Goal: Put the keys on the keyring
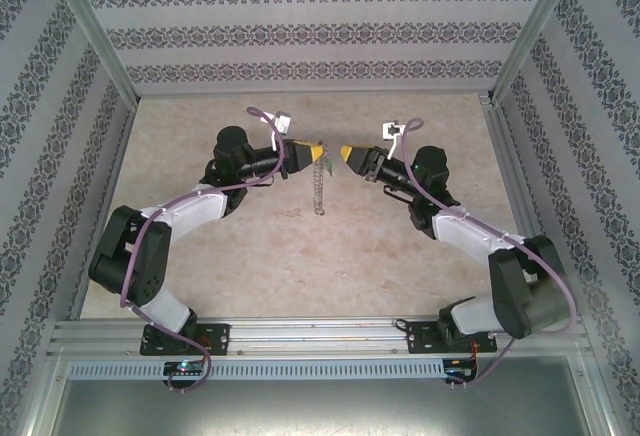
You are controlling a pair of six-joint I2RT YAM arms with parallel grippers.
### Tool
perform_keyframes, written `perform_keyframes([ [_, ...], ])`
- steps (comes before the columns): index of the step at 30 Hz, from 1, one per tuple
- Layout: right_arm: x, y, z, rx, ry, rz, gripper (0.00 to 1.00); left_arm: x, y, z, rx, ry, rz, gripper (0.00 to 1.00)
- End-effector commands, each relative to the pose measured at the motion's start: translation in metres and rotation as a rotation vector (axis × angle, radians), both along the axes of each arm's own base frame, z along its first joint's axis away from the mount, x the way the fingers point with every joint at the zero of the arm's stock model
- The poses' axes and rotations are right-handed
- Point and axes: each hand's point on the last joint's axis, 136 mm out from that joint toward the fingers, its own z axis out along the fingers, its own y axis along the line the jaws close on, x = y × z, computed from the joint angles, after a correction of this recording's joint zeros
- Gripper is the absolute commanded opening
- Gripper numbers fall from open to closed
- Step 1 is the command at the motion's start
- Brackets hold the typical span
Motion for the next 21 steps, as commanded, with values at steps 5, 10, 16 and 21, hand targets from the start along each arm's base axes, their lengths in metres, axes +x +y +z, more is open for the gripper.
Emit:
perform_keyframes([
  [5,0.001,0.018,0.034,0.105,-0.080,0.069,0.41,-0.002,-0.002,0.025,-0.059,-0.080,0.005,0.00],
  [10,0.001,0.029,0.033,0.120,-0.077,0.096,0.41,-0.001,-0.003,0.023,-0.056,-0.077,0.003,0.00],
  [16,0.001,0.037,0.026,0.129,-0.066,0.114,0.41,0.001,-0.003,0.023,-0.056,-0.079,0.002,0.00],
  [21,0.000,0.041,0.023,0.139,-0.060,0.128,0.38,0.001,-0.003,0.023,-0.055,-0.082,0.002,0.00],
])
